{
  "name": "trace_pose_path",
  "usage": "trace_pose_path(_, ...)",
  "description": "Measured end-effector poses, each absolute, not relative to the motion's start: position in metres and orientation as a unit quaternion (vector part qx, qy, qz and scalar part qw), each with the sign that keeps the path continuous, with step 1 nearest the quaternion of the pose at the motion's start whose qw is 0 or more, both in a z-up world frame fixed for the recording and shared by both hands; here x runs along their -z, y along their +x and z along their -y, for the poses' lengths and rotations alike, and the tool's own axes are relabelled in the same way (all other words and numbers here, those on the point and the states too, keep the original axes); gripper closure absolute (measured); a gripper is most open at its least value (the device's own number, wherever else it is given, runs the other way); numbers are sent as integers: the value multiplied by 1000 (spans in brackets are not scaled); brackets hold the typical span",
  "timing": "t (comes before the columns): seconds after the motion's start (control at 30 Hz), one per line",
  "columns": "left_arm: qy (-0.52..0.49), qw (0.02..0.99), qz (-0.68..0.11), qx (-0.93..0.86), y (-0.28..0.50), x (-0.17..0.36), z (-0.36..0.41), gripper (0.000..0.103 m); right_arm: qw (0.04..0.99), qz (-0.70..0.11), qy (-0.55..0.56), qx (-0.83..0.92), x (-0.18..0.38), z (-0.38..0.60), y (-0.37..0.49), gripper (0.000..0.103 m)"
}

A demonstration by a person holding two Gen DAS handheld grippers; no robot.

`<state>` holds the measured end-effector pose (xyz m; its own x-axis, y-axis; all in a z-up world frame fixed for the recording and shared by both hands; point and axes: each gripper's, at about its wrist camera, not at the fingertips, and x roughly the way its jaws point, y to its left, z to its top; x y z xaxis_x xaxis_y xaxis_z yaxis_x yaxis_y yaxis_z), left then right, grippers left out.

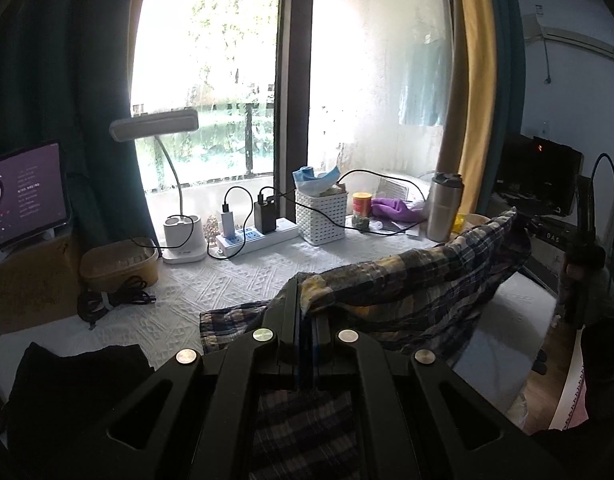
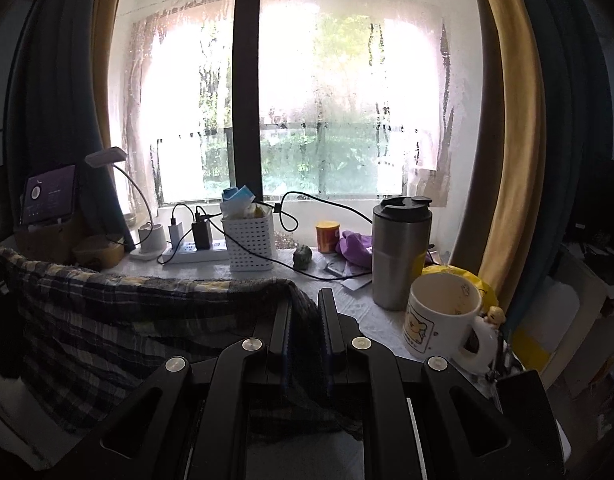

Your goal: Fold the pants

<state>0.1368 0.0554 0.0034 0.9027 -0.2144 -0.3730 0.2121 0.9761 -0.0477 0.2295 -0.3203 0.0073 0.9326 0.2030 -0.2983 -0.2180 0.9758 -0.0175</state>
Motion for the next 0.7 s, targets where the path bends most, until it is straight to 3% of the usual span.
trace_pose_path(0.7,-28,952,-296,73,283,58,-88,100,966,-244,-24,-80,42,290,388,90)
